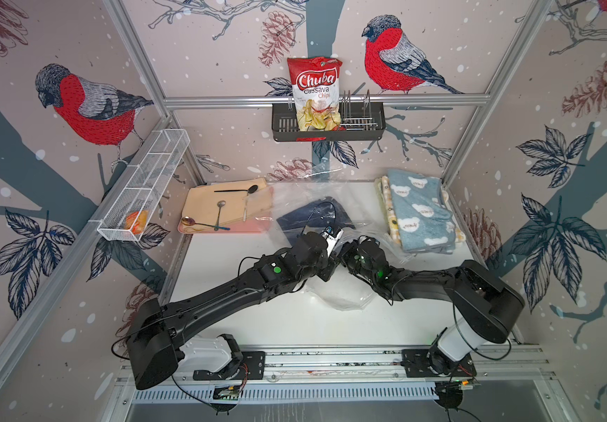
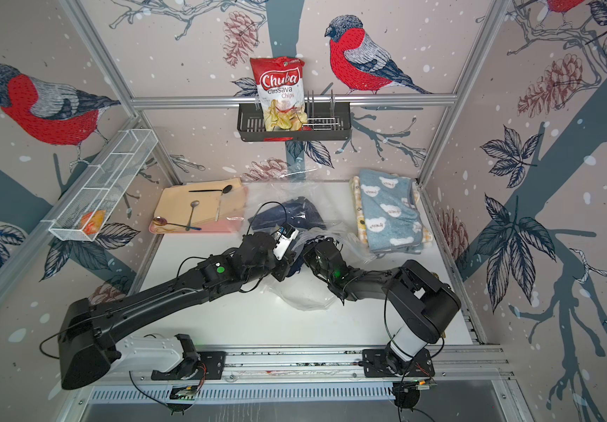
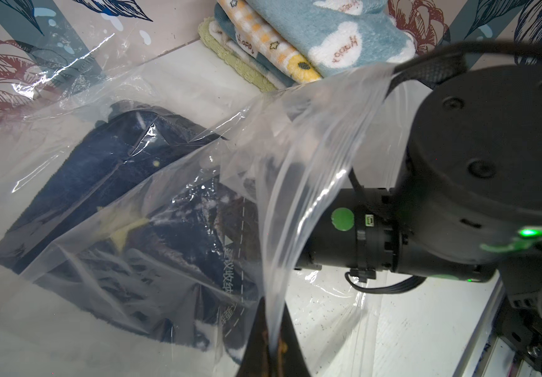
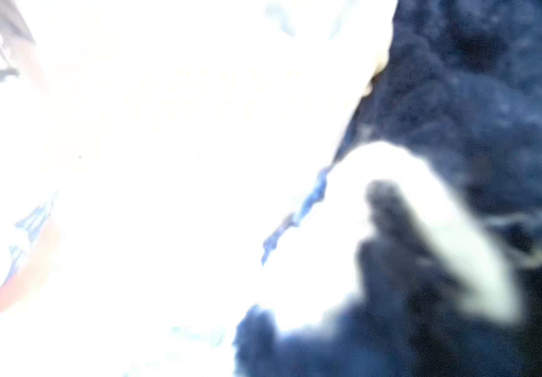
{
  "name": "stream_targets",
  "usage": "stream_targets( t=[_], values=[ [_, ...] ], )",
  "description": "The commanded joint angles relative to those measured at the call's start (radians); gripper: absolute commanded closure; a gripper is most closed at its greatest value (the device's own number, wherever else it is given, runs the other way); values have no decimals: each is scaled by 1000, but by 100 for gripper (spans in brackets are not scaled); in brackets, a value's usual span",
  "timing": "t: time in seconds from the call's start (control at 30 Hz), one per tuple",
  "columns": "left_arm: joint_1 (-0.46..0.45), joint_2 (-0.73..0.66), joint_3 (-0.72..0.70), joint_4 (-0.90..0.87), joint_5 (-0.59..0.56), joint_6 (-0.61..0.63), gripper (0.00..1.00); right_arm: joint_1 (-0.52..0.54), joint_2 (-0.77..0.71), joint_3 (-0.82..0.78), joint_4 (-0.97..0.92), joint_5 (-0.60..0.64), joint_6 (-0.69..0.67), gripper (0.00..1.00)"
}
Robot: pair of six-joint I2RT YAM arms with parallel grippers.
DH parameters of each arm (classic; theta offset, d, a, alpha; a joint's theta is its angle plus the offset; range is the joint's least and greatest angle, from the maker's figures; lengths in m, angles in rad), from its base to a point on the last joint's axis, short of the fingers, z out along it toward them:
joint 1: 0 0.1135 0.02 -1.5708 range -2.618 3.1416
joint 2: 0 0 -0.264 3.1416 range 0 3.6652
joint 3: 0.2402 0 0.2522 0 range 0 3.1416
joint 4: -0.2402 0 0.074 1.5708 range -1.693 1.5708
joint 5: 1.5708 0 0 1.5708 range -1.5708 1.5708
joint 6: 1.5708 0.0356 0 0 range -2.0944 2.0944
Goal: Take the blanket out of the vacuum bag
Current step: Take out the blanket from the vacuum bag.
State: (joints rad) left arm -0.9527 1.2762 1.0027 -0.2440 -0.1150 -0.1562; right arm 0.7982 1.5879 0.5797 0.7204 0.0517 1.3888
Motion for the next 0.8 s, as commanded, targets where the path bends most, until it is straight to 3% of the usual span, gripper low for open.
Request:
stream_targets(
  t=[0.0, 0.23, 0.5, 0.63, 0.77],
  values=[
    [2, -15, 1, 40, -9, 4, 100, 14, -52, -37, -29, -42, -19, 100],
    [2, -17, 1, 49, -14, -3, 100, 81, -261, -116, -139, 17, -27, 100],
    [2, -22, 1, 50, -30, -9, 100, 147, -701, -148, -516, 196, -60, 100],
    [2, -33, 1, 45, -38, -11, 100, 167, -892, -86, -724, 282, -107, 100],
    [2, -38, 1, 49, -46, -12, 100, 168, -964, 56, -858, 335, -206, 100]
  ],
)
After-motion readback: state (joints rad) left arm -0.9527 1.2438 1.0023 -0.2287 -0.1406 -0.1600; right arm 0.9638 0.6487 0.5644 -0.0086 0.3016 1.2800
